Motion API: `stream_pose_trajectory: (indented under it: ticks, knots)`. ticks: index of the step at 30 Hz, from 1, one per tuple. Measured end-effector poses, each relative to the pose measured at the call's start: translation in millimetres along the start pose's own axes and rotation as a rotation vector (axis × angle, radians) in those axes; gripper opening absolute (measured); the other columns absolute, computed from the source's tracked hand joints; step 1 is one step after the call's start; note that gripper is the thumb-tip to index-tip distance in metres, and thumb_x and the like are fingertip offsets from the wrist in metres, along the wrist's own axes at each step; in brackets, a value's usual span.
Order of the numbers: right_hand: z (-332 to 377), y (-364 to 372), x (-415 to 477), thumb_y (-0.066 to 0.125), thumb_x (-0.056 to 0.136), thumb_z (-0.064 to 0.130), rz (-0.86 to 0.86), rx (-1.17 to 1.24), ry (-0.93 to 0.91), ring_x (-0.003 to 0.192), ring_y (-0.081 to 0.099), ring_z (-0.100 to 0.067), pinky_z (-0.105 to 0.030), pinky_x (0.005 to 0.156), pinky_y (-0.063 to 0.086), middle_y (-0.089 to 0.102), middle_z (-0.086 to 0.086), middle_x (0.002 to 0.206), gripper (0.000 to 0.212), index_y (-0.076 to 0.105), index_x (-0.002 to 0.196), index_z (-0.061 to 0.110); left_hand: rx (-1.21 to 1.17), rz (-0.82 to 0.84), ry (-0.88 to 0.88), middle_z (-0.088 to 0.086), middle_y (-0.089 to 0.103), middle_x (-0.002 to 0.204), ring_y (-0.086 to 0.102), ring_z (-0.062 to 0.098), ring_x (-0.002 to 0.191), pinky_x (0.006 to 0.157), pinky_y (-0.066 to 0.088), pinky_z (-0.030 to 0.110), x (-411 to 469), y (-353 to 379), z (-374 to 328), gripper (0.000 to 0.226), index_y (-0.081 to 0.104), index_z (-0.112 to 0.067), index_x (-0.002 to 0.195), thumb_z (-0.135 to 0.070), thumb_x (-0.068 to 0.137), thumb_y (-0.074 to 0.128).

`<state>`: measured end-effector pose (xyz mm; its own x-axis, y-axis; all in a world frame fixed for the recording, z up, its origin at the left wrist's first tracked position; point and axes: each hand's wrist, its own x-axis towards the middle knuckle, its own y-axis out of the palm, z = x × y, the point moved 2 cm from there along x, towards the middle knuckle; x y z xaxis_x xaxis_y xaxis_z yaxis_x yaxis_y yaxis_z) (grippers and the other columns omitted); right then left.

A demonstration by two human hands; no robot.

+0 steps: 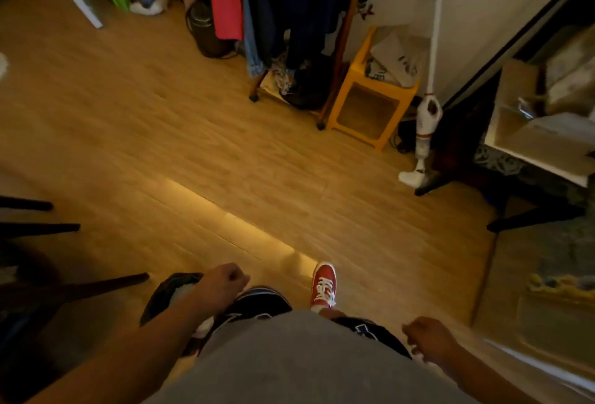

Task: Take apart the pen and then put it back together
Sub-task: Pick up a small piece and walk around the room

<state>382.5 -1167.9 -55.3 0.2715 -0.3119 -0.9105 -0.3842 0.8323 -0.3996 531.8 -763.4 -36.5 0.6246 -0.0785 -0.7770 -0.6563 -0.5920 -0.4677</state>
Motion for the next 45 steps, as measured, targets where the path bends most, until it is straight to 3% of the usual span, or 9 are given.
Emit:
stream_pose_trajectory:
  ticks: [4,9,12,16,20,23,34,39,45]
  knots:
    - [101,-47,32,0.059,0.093,0.023,0.043,-0.175,-0.101,0.065,0.057,-0.028,-0.031,0.060,0.041,0.064,-0.018,0.075,0.027,0.058,0.073,0.003,-0.124,-0.073,-0.125,0.009,0.067,0.078,0.063,0.023,0.075,0.076,0.053,0.042,2,-19,25,0.023,0.060,-0.010,0.078,-0.028,0.092,0.057]
    - [257,-53,58,0.059,0.093,0.015,0.076,-0.352,-0.315,0.055,0.051,-0.023,-0.024,0.049,0.037,0.056,-0.016,0.069,0.026,0.054,0.071,0.003,-0.338,-0.121,-0.399,0.007,0.053,0.064,0.050,0.020,0.055,0.054,0.043,0.033,8,-27,80,0.027,0.054,-0.013,0.067,-0.027,0.090,0.057]
    - [356,-36,68,0.060,0.092,0.011,0.084,-0.391,-0.387,0.050,0.048,-0.019,-0.021,0.040,0.036,0.053,-0.011,0.064,0.023,0.053,0.072,0.003,-0.435,-0.070,-0.482,0.008,0.061,0.071,0.066,0.032,0.074,0.069,0.054,0.040,21,-33,113,0.023,0.062,-0.010,0.075,-0.029,0.090,0.061]
    - [470,-11,69,0.060,0.091,0.017,0.103,-0.476,-0.472,0.059,0.055,-0.021,-0.023,0.050,0.039,0.060,-0.011,0.074,0.019,0.060,0.075,0.005,-0.561,-0.114,-0.576,0.015,0.070,0.091,0.068,0.036,0.092,0.081,0.055,0.043,44,-63,143,0.028,0.064,-0.005,0.101,-0.030,0.090,0.059]
    - [554,4,55,0.060,0.091,0.020,0.105,-0.555,-0.513,0.066,0.060,-0.018,-0.022,0.052,0.043,0.066,-0.009,0.083,0.015,0.066,0.086,0.007,-0.581,-0.165,-0.586,0.002,0.065,0.077,0.062,0.020,0.072,0.073,0.052,0.032,63,-120,141,0.018,0.063,-0.016,0.085,-0.033,0.090,0.058]
    - [605,5,55,0.059,0.092,0.019,0.093,-0.591,-0.526,0.065,0.059,-0.019,-0.025,0.052,0.043,0.066,-0.012,0.084,0.016,0.066,0.089,0.006,-0.654,-0.190,-0.547,0.001,0.068,0.082,0.062,0.016,0.075,0.073,0.050,0.030,88,-172,133,0.018,0.061,-0.021,0.076,-0.027,0.093,0.057]
    - [788,1,122,0.059,0.089,0.011,0.047,-0.690,-0.387,0.044,0.044,-0.018,-0.019,0.039,0.032,0.046,-0.007,0.058,0.030,0.044,0.063,0.013,-0.786,-0.366,-0.448,-0.001,0.069,0.077,0.066,0.015,0.072,0.062,0.048,0.027,201,-360,94,0.019,0.063,-0.023,0.079,-0.036,0.092,0.058]
    - [906,9,135,0.057,0.089,0.011,0.079,-0.840,-0.378,0.049,0.045,-0.021,-0.024,0.049,0.035,0.049,-0.008,0.057,0.028,0.049,0.063,0.009,-0.884,-0.441,-0.544,0.004,0.071,0.080,0.067,0.017,0.073,0.063,0.050,0.028,229,-425,95,0.023,0.065,-0.014,0.083,-0.034,0.092,0.059]
    - [1048,77,116,0.059,0.089,0.009,0.146,-1.050,-0.570,0.054,0.050,-0.022,-0.028,0.053,0.041,0.055,-0.012,0.066,0.018,0.054,0.073,0.004,-0.916,-0.511,-0.707,0.004,0.065,0.076,0.057,0.012,0.067,0.058,0.041,0.024,226,-455,121,0.026,0.063,-0.009,0.079,-0.031,0.090,0.060]
